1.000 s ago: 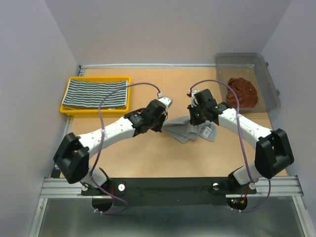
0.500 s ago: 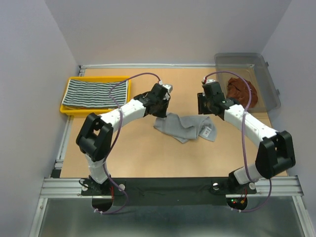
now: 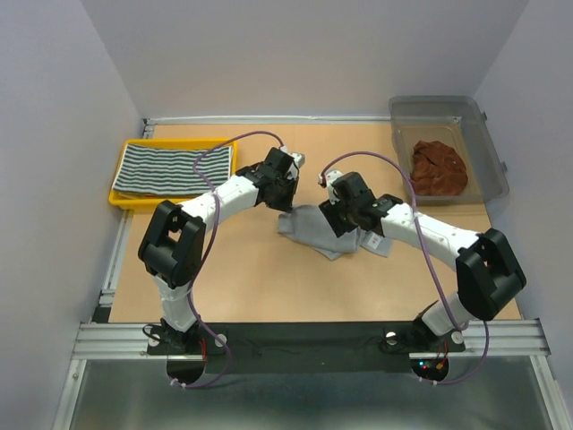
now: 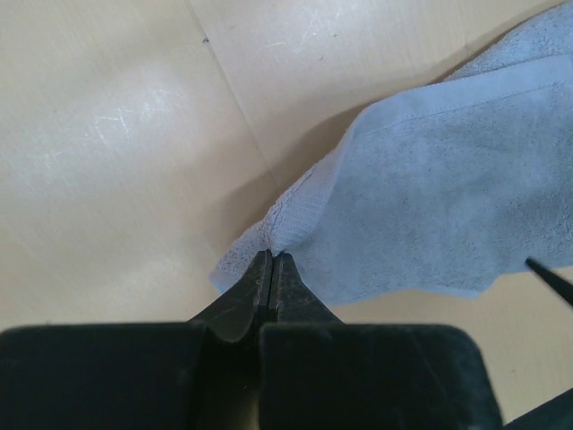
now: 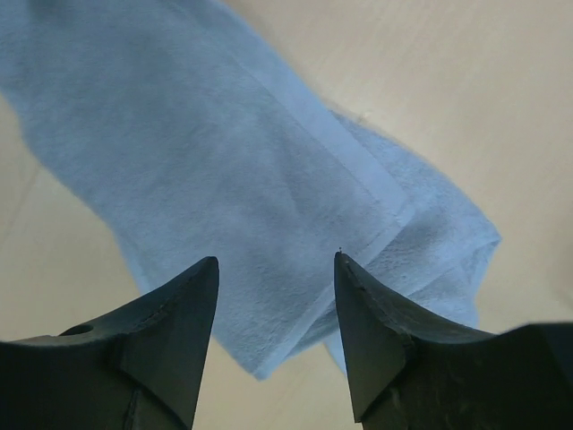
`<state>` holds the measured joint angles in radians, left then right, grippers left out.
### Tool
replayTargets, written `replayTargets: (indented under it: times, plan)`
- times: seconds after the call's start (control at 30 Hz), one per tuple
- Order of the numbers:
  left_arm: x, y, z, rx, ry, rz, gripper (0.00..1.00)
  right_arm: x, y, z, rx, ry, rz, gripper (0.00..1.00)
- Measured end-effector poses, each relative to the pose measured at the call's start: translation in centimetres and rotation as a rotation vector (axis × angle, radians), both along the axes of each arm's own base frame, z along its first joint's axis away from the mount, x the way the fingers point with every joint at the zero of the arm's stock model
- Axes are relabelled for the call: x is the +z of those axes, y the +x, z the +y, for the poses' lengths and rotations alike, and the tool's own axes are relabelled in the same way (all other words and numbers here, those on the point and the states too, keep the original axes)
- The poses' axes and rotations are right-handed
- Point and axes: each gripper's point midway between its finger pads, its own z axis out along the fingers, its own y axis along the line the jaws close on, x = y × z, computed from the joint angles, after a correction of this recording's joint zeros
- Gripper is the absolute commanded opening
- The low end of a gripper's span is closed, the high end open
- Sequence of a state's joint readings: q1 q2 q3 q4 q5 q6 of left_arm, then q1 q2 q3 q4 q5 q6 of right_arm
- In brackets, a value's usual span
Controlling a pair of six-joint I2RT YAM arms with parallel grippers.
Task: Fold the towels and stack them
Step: Flatten out the crumpled towel
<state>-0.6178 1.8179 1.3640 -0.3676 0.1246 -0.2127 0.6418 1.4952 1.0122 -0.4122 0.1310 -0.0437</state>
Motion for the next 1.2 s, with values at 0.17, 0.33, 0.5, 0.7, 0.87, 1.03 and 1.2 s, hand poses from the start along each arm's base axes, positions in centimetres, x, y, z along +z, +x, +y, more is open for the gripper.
replayTargets:
  times: [0.17,0.33,0.5,0.7,0.87,1.03,1.2]
  plan:
    - [-1.1,-0.8,0.7,-0.009,0.016,0.013,0.0,-0.8,2.3,-2.3,-0.091,-0.028,0.008,0.57]
    - [-1.3,-1.0,0.6,-0.02,0.012,0.015,0.0,-1.6,4.7,-5.1,-0.26,0.064,0.066,0.57]
    - [-1.2,-0.9,0.7,-0.022,0.018,0.007,0.0,-3.7,4.8,-5.1,-0.342,0.147,0.16,0.57]
    - [-1.3,-0.8,0.8,-0.021,0.023,0.004,0.0,-4.6,4.9,-3.6,-0.339,0.231,0.208,0.56]
    - [-1.2,-0.8,0.8,-0.022,0.024,0.002,0.0,-4.6,5.0,-3.0,-0.34,0.263,0.218,0.59]
    - [-1.3,-0.8,0.8,-0.021,0.026,0.001,0.0,-5.1,5.2,-4.0,-0.415,0.273,0.216,0.7]
    - [-1.3,-0.8,0.9,-0.022,0.028,0.0,0.0,-5.9,5.1,-5.3,-0.483,0.281,0.237,0.73]
